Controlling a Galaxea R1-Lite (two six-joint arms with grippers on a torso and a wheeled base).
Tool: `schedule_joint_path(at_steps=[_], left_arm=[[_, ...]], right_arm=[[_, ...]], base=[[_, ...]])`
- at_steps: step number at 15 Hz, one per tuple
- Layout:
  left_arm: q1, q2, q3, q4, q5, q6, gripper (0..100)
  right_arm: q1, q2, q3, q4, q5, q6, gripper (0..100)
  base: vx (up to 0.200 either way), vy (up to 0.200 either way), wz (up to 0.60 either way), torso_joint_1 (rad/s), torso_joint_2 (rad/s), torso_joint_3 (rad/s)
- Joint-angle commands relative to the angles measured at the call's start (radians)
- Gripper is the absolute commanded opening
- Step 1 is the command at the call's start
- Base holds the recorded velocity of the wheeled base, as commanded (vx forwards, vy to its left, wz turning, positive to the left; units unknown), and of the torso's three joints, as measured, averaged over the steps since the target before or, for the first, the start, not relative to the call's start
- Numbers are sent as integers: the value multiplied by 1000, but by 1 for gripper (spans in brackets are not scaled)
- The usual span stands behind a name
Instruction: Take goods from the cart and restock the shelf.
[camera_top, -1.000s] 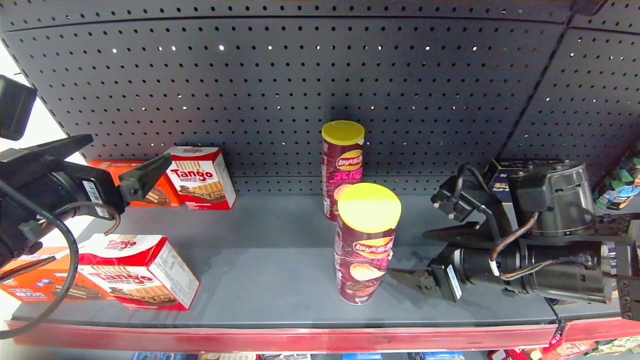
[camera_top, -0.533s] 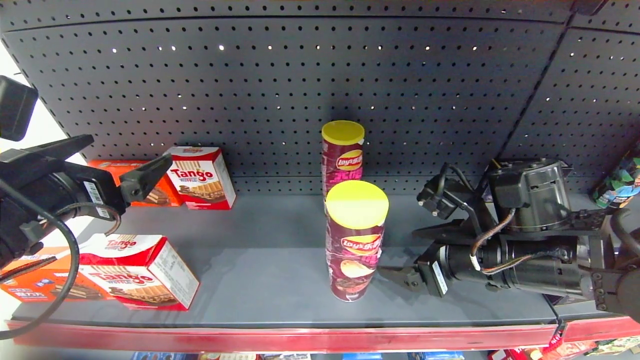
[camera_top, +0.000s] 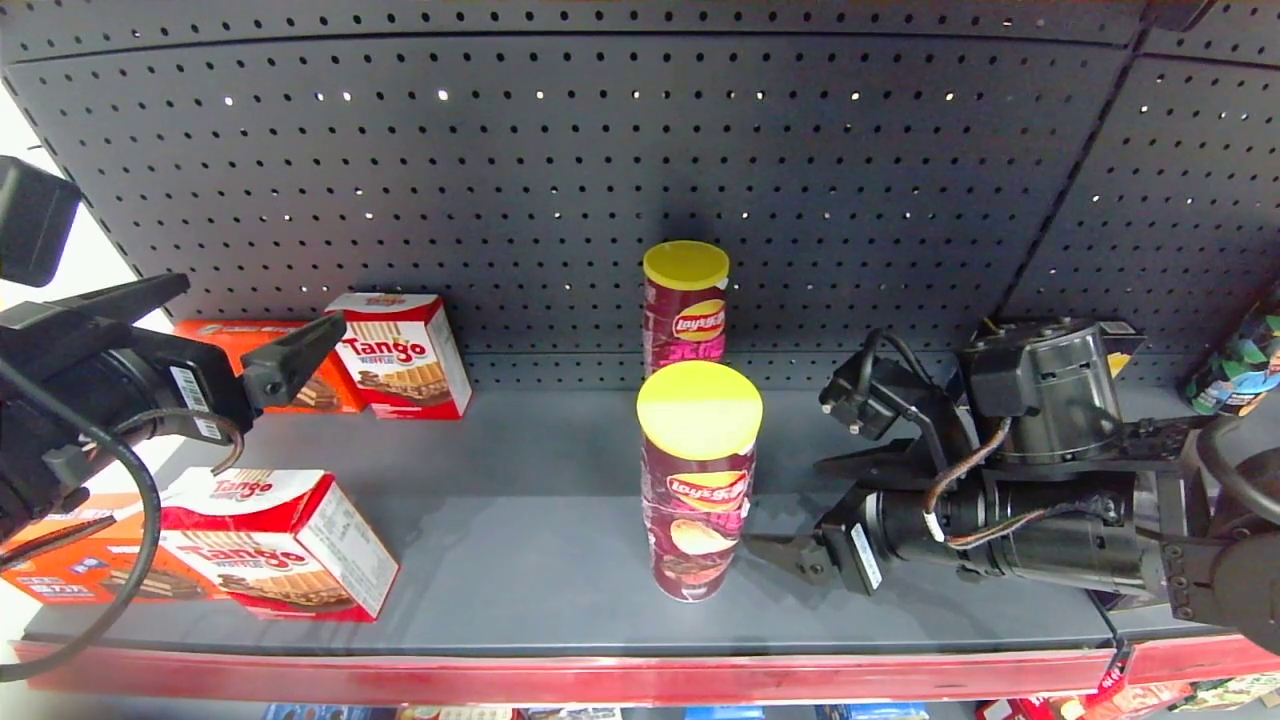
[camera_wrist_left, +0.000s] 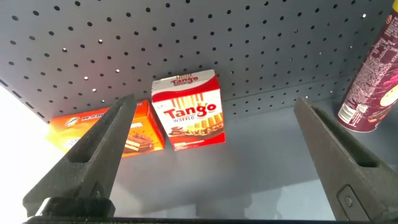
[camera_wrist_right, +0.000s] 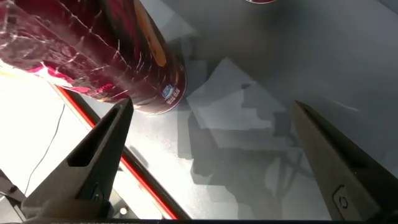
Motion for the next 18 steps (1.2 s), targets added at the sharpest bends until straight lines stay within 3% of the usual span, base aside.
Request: schedule_joint_path(at_steps=[1,4,7,8,10,14,15,18], left_arm=[[0,0,1,0,1,0,100],[3,-10,8,0,1,-5,100],[-1,-110,11,6,-2,-3,100],[-3,-175,28,13,-1,-5,100],[-1,-279,87,15,-1,0,100],[0,-540,251,84,5,0,100],[-1,-682,310,191,4,0,100],[-6,-945,330,504,-2,-3,100]], right_arm=[[2,-5,3,0,0,1,100],[-67,-100,21,-39,-30,14,100],[-279,-350,61,-40,-41,24,100],[-386,-479,105,-35,-38,24,100],[-505,-687,236,-45,-43,24,100],[-526,-1018,481,-35,-112,14,100],[-531,-1115,553,-28,-126,14,100],[-531,-1264,668,43,-126,14,100]], base=[[0,0,0,0,0,0],[0,0,0,0,0,0],[0,0,0,0,0,0],[0,0,0,0,0,0],[0,0,0,0,0,0],[0,0,0,0,0,0],[0,0,0,0,0,0],[0,0,0,0,0,0]])
